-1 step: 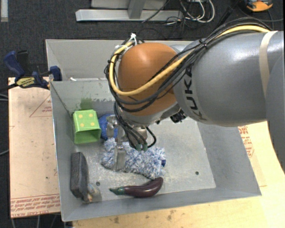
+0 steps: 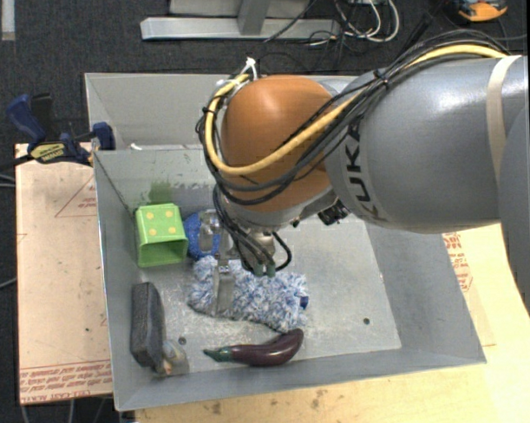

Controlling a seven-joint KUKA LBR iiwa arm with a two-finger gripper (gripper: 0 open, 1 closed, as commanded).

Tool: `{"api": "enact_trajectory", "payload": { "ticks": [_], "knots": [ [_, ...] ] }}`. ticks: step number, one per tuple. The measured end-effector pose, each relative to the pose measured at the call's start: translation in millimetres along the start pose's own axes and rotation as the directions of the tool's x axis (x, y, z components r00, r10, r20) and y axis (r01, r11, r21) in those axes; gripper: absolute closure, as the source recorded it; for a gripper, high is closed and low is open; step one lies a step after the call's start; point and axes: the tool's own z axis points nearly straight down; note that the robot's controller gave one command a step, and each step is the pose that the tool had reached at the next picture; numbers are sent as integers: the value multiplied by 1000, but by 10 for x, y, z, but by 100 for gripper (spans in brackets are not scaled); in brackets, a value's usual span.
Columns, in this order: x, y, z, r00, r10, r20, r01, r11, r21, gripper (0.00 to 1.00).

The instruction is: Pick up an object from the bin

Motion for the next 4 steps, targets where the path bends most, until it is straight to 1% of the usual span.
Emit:
{"api": "enact_trajectory", "payload": {
  "ticks": [1,2,3,4],
  "knots": [
    [111,-239,282,995,-99,8,99,995,-3,0],
    [47,-739,706,962,-273,1,273,962,0,0],
    [-118,-832,958,993,-115,1,115,993,2,0],
    [-128,-714,1272,963,-271,1,271,963,-1,100]
  ]
}}
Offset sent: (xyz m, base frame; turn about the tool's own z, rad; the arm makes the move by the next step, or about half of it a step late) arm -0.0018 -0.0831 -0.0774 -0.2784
